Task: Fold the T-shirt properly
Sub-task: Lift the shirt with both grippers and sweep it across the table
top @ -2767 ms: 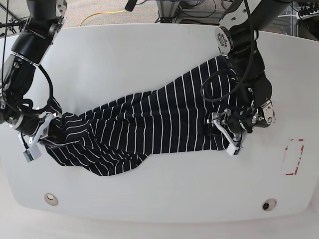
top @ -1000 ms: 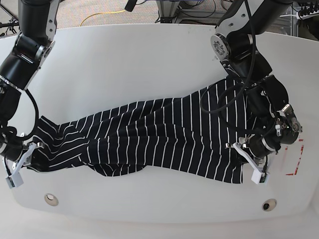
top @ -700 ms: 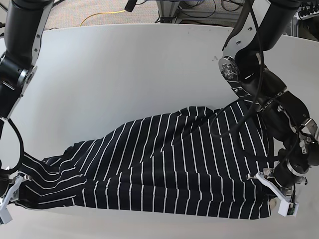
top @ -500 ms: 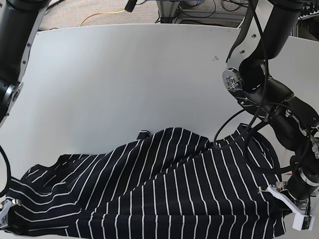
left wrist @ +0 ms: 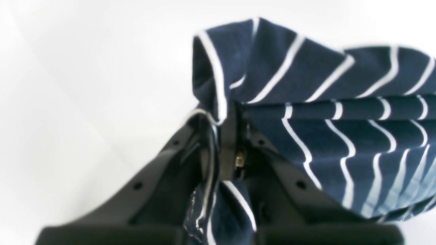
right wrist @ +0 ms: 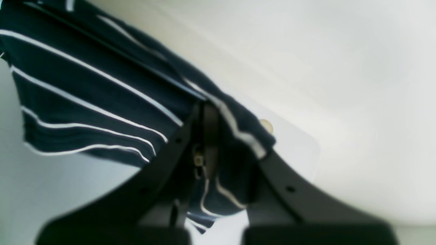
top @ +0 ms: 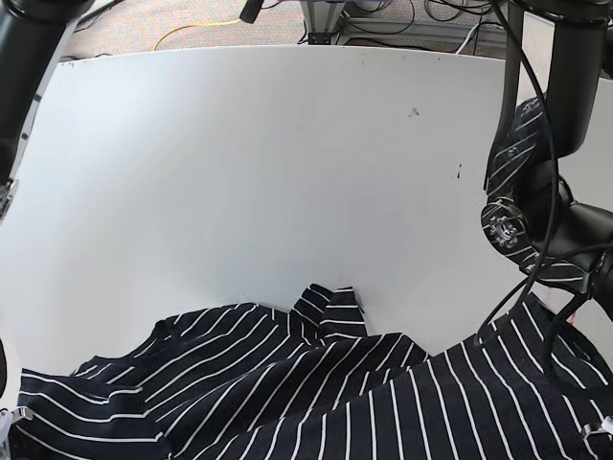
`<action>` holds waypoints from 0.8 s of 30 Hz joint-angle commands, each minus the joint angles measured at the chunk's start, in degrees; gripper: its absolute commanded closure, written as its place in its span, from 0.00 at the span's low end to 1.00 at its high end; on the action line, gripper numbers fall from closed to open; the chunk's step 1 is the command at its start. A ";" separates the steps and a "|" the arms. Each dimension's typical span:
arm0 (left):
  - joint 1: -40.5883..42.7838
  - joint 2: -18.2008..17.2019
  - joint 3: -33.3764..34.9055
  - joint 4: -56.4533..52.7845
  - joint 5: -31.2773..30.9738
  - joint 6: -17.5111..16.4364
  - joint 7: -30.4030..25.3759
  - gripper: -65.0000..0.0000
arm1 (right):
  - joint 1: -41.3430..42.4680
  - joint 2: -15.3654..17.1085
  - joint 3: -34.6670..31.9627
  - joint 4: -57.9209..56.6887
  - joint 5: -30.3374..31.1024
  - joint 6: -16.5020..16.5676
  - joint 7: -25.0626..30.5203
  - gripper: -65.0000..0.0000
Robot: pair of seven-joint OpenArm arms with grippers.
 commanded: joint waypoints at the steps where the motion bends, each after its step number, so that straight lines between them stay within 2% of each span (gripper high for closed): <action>1: 0.59 -0.62 -0.04 0.78 0.82 -0.22 -1.45 0.99 | 2.81 1.47 1.88 0.78 -1.37 -0.10 1.25 1.00; 4: 5.69 -0.35 -0.04 2.36 0.82 -0.31 -1.45 0.99 | 2.26 1.47 6.28 0.78 -1.37 -0.10 1.25 1.00; 8: 11.67 -0.35 -0.04 4.12 0.30 -0.31 -1.45 0.99 | -5.30 1.21 10.50 0.78 -0.40 -0.10 1.25 1.00; 15: 21.96 -0.35 -1.71 5.00 -3.66 -0.31 -1.45 0.99 | -16.03 1.21 12.17 0.78 5.40 -0.10 1.25 1.00; 20: 29.52 -0.35 -1.80 6.67 -3.75 -0.40 -1.45 0.99 | -26.05 1.12 20.08 0.78 6.02 -0.10 1.25 1.00; 24: 33.91 -0.53 -1.80 6.32 -3.75 -2.37 -1.45 0.99 | -31.24 -0.02 20.78 0.78 6.02 -0.10 1.25 1.00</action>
